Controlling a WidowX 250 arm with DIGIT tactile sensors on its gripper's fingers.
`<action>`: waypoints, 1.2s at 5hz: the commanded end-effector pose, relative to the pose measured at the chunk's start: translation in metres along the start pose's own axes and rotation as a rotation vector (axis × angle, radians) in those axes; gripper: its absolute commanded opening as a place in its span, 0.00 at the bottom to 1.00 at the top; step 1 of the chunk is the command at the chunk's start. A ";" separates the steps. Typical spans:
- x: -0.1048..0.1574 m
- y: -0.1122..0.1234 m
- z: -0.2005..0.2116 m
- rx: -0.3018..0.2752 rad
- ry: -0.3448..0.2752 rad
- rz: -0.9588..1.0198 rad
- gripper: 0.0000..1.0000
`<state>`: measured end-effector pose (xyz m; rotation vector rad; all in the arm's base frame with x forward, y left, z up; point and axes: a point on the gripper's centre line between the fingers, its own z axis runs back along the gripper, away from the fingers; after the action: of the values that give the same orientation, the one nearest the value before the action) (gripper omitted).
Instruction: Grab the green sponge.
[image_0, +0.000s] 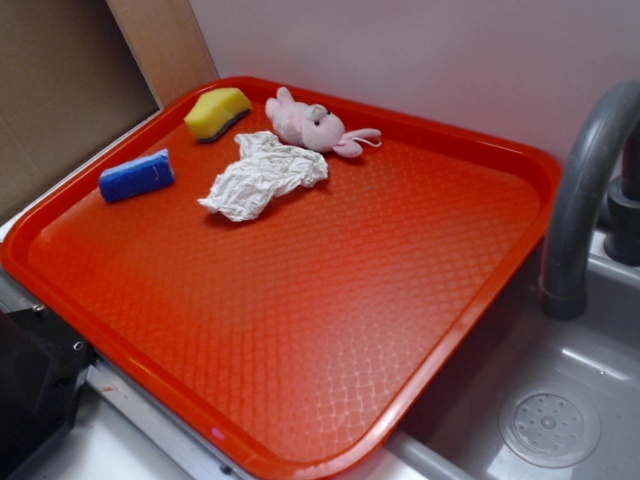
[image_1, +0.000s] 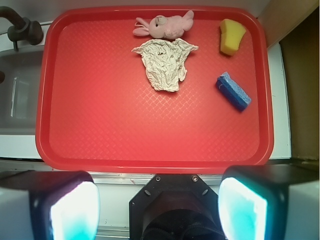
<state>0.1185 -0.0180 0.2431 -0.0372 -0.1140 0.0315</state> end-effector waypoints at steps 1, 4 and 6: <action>0.000 0.000 0.000 0.000 0.000 0.000 1.00; 0.070 0.052 -0.087 0.034 -0.191 0.110 1.00; 0.128 0.115 -0.123 0.145 -0.260 0.273 1.00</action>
<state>0.2495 0.0854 0.1131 0.0893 -0.3122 0.2967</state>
